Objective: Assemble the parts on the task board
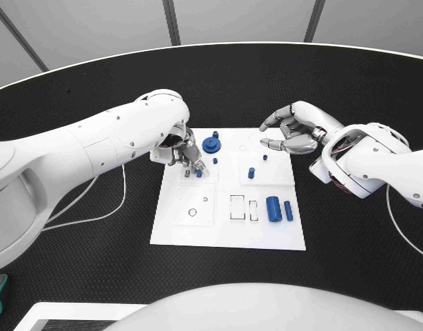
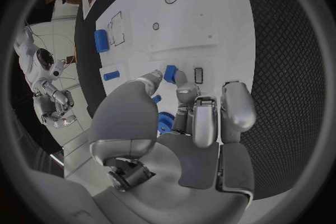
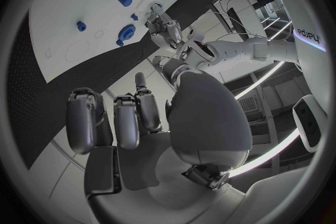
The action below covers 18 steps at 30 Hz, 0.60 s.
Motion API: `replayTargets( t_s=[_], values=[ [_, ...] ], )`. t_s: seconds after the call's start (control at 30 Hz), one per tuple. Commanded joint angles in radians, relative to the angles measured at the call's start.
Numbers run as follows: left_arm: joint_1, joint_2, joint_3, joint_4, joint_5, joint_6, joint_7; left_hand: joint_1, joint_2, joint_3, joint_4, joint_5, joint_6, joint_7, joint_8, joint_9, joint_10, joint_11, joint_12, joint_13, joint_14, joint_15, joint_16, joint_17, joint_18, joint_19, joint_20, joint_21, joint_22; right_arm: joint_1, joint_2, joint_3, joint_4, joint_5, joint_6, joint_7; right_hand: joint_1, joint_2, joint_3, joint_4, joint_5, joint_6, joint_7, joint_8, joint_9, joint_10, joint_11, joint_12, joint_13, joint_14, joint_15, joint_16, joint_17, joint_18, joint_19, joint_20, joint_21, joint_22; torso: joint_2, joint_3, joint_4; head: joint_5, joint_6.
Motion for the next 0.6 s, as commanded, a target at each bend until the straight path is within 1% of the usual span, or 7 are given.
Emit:
replayTargets(
  t_s=[0.03, 0.13, 0.17, 0.23, 0.5, 0.53, 0.6],
  values=[
    [0.001, -0.017, 0.000, 0.020, 0.002, -0.029, -0.013, -0.013, 0.008, -0.008, 0.002, 0.006, -0.006, 0.006, -0.001, 0.002, -0.010, 0.001, -0.001, -0.001, 0.094, 0.006, -0.003, 0.236, -0.008, -0.005, 0.000, -0.008, -0.003, 0.000, 0.000, 0.000, -0.002, 0.000, 0.000, 0.001, 0.001, -0.006, 0.003, 0.005, 0.006, 0.000, 0.002, 0.004, -0.001, -0.007, -0.002, -0.005, 0.079, 0.078, -0.008, -0.004, 0.152, 0.011, 0.039, -0.007, -0.007, 0.125, -0.003, -0.0005, 0.0015, 0.000, 0.001],
    [0.002, -0.035, 0.000, 0.043, 0.019, -0.066, -0.008, -0.015, 0.017, -0.013, 0.002, 0.006, -0.009, 0.006, -0.002, 0.002, -0.016, 0.001, -0.006, -0.011, 0.093, 0.006, -0.005, 0.231, -0.007, -0.008, 0.000, -0.012, -0.010, 0.000, 0.000, 0.000, -0.005, 0.000, 0.000, 0.001, 0.001, -0.006, 0.003, 0.005, 0.006, 0.000, 0.002, 0.004, -0.001, -0.007, -0.002, -0.005, 0.079, 0.078, -0.008, -0.004, 0.152, 0.011, 0.039, -0.007, -0.007, 0.125, -0.004, -0.0007, 0.0017, 0.000, 0.003],
    [0.002, -0.043, 0.000, 0.053, 0.028, -0.081, -0.006, -0.017, 0.031, -0.016, 0.002, 0.006, -0.016, 0.008, -0.006, 0.001, -0.028, 0.003, -0.015, -0.027, 0.087, 0.008, -0.012, 0.212, -0.002, -0.019, 0.000, -0.026, -0.035, 0.000, 0.000, 0.000, -0.006, 0.000, 0.000, 0.001, -0.001, -0.007, 0.002, 0.007, 0.006, 0.000, 0.002, 0.004, -0.001, -0.006, -0.002, -0.004, 0.079, 0.078, -0.008, -0.004, 0.153, 0.011, 0.039, -0.007, -0.007, 0.125, -0.003, -0.0004, 0.0012, 0.000, 0.004],
    [0.003, -0.060, 0.000, 0.077, 0.043, -0.112, -0.002, -0.010, 0.039, -0.016, 0.000, 0.006, -0.019, 0.009, -0.007, 0.001, -0.032, 0.003, -0.017, -0.031, 0.084, 0.008, -0.015, 0.204, -0.001, -0.023, 0.001, -0.032, -0.045, 0.000, 0.000, 0.000, -0.009, 0.000, 0.001, 0.001, -0.001, -0.007, 0.002, 0.007, 0.006, 0.000, 0.002, 0.004, -0.001, -0.006, -0.002, -0.004, 0.079, 0.078, -0.008, -0.004, 0.153, 0.011, 0.039, -0.007, -0.007, 0.125, -0.003, -0.0005, 0.0007, 0.001, 0.006],
    [0.010, -0.127, 0.001, 0.170, 0.101, -0.240, 0.011, 0.003, 0.042, -0.029, 0.001, 0.006, -0.046, 0.020, -0.021, -0.002, -0.074, 0.012, -0.047, -0.082, 0.078, 0.015, -0.024, 0.185, 0.005, -0.036, 0.002, -0.052, -0.075, 0.000, -0.001, 0.000, -0.018, 0.000, 0.002, 0.001, -0.001, -0.007, 0.002, 0.007, 0.006, 0.000, 0.002, 0.004, -0.001, -0.006, -0.002, -0.004, 0.079, 0.078, -0.008, -0.004, 0.153, 0.011, 0.039, -0.007, -0.007, 0.125, -0.004, -0.0010, 0.0019, 0.000, 0.011],
    [0.010, -0.127, 0.001, 0.170, 0.101, -0.240, 0.011, 0.003, 0.042, -0.029, 0.001, 0.006, -0.046, 0.020, -0.021, -0.002, -0.074, 0.012, -0.047, -0.082, 0.078, 0.015, -0.024, 0.185, 0.005, -0.036, 0.002, -0.052, -0.075, 0.000, -0.001, 0.000, -0.018, 0.000, 0.002, 0.001, -0.001, -0.007, 0.002, 0.007, 0.006, 0.000, 0.002, 0.004, -0.001, -0.006, -0.002, -0.004, 0.079, 0.078, -0.008, -0.004, 0.153, 0.011, 0.039, -0.007, -0.007, 0.125, -0.004, -0.0012, 0.0021, 0.000, 0.011],
    [0.012, -0.153, 0.001, 0.204, 0.123, -0.295, 0.017, 0.007, 0.045, -0.038, 0.001, 0.007, -0.061, 0.027, -0.031, -0.007, -0.111, 0.019, -0.074, -0.131, 0.072, 0.021, -0.032, 0.165, 0.010, -0.047, 0.005, -0.068, -0.102, 0.000, -0.001, 0.000, -0.021, 0.000, 0.002, 0.001, -0.001, -0.007, 0.002, 0.007, 0.006, 0.000, 0.002, 0.004, -0.001, -0.006, -0.002, -0.004, 0.079, 0.078, -0.008, -0.004, 0.153, 0.011, 0.039, -0.007, -0.007, 0.125, -0.004, -0.0014, 0.0024, 0.000, 0.014]
  ],
)
